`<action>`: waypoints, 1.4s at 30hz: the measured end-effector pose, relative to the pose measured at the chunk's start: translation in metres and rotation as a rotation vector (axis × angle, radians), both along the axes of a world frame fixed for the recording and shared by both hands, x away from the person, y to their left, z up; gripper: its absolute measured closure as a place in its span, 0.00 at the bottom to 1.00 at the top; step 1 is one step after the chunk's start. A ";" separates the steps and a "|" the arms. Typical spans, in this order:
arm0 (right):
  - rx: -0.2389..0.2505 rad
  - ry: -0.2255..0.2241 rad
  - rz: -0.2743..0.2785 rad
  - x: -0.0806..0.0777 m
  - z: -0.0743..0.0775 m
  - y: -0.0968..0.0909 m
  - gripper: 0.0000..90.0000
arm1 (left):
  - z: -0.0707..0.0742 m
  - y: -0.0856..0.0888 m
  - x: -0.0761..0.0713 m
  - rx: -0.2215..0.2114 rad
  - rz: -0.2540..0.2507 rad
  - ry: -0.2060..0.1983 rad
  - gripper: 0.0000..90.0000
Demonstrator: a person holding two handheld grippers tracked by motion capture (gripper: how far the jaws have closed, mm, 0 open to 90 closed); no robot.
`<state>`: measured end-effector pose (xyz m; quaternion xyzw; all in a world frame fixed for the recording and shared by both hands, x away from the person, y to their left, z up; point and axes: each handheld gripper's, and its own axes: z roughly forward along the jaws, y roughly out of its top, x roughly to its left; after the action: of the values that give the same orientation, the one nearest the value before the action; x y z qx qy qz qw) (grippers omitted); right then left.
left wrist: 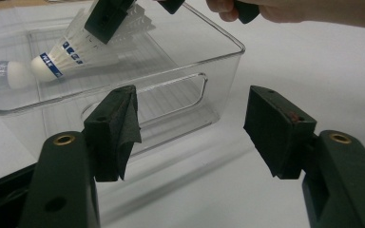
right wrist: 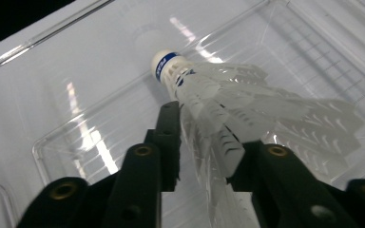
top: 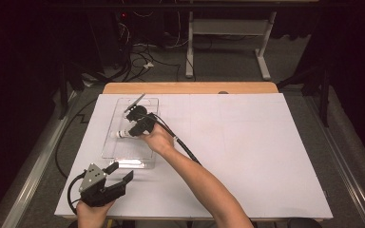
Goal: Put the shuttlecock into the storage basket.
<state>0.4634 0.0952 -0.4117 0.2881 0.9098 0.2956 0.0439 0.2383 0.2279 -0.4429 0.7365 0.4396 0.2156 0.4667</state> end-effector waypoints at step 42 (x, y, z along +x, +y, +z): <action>0.040 0.046 -0.037 -0.002 0.015 -0.044 0.56 | 0.000 0.000 0.001 0.003 0.002 0.000 0.41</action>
<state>0.4618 0.0516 -0.3970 0.3123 0.8990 0.3063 0.0225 0.2390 0.2275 -0.4430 0.7368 0.4400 0.2165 0.4656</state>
